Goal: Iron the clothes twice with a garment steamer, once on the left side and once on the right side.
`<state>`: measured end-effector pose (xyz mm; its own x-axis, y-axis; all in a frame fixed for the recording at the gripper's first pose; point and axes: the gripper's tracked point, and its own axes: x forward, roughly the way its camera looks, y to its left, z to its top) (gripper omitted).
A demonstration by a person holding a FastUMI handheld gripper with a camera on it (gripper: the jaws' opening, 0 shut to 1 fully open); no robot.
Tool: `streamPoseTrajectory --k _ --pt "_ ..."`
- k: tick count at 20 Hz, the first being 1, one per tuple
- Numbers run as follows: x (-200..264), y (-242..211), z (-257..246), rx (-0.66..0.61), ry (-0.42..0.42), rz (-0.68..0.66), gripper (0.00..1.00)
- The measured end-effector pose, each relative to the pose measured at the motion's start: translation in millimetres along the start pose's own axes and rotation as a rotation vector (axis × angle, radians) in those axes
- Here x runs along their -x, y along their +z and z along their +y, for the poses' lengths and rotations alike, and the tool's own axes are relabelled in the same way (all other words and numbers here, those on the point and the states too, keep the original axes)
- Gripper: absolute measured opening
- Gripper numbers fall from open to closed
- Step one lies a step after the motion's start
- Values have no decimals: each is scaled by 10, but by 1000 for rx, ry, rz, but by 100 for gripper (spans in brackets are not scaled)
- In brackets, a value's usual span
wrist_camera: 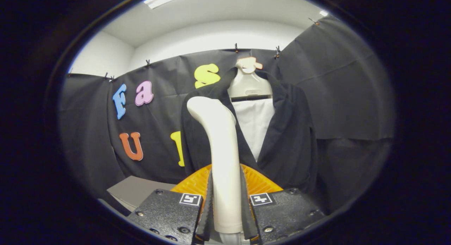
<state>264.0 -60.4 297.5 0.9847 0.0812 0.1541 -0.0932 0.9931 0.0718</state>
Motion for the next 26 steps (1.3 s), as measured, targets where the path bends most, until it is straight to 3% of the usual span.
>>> streamPoseTrajectory --k 11,26 --pt "-222 -434 -121 31 -27 72 37" --pt "-68 -1216 -351 32 -79 215 37"
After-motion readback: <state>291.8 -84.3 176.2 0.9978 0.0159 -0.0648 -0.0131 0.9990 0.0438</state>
